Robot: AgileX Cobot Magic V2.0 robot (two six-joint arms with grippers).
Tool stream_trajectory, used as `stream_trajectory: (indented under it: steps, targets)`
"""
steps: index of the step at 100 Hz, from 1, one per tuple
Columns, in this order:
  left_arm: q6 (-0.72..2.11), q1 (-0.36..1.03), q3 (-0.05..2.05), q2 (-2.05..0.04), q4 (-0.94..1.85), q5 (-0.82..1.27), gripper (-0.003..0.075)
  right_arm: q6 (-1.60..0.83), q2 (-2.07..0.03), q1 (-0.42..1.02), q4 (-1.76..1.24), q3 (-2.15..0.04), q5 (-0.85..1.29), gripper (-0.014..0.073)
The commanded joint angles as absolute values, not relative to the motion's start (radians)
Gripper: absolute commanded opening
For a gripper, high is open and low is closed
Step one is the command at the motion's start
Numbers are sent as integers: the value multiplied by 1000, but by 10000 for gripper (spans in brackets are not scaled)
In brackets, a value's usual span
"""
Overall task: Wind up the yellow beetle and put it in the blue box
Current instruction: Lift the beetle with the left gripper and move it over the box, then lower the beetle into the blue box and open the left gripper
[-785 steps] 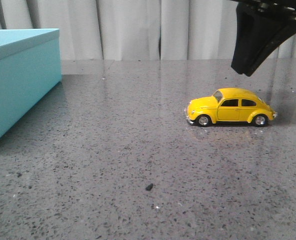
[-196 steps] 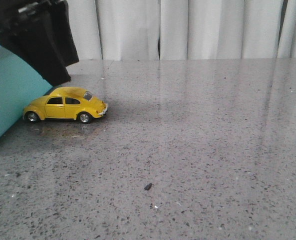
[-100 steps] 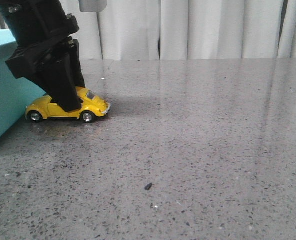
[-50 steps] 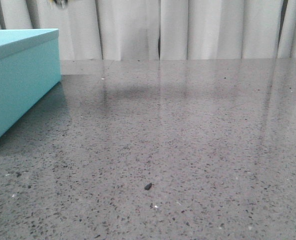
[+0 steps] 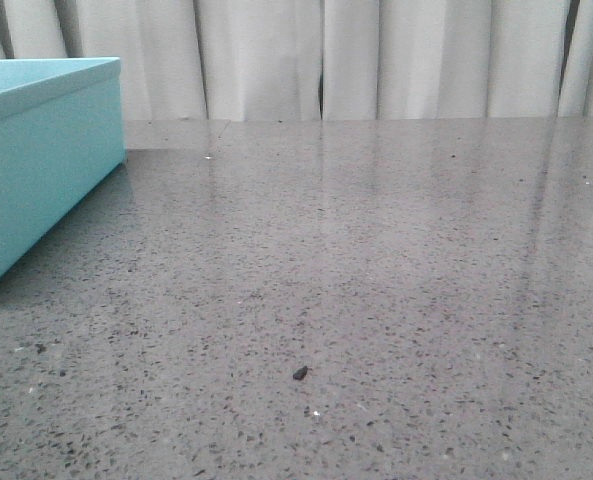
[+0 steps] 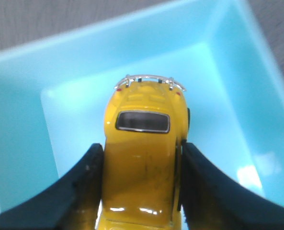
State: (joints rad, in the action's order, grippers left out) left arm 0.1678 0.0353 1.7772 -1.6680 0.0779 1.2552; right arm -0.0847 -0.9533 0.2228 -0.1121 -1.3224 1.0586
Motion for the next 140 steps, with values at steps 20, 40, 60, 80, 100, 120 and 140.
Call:
stream_trajectory:
  steps: [20, 40, 60, 80, 100, 120, 140]
  targets:
    - [99, 11, 1661, -1747, 89, 1256, 81, -98, -936, 224, -116, -1342, 993, -48]
    - [38, 11, 1658, -1788, 33, 1240, 201, -98, -936, 224, -116, -1342, 993, -48]
    - [-9, 11, 1658, -1793, 0, 1231, 444, -98, -936, 224, -116, -1342, 993, -48]
    - [-7, 11, 1658, -1744, 39, 1186, 499, -98, -936, 224, -116, -1342, 993, -48]
    - [0, 71, 1620, -1537, 66, 955, 448, -114, -892, 224, -116, -1309, 975, -48]
    - [26, 233, 1389, -1255, 28, 669, 403, -118, -781, 224, -116, -1192, 894, -48]
    - [13, 357, 1011, -987, 0, 415, 316, -181, -634, 224, -116, -1032, 792, -48]
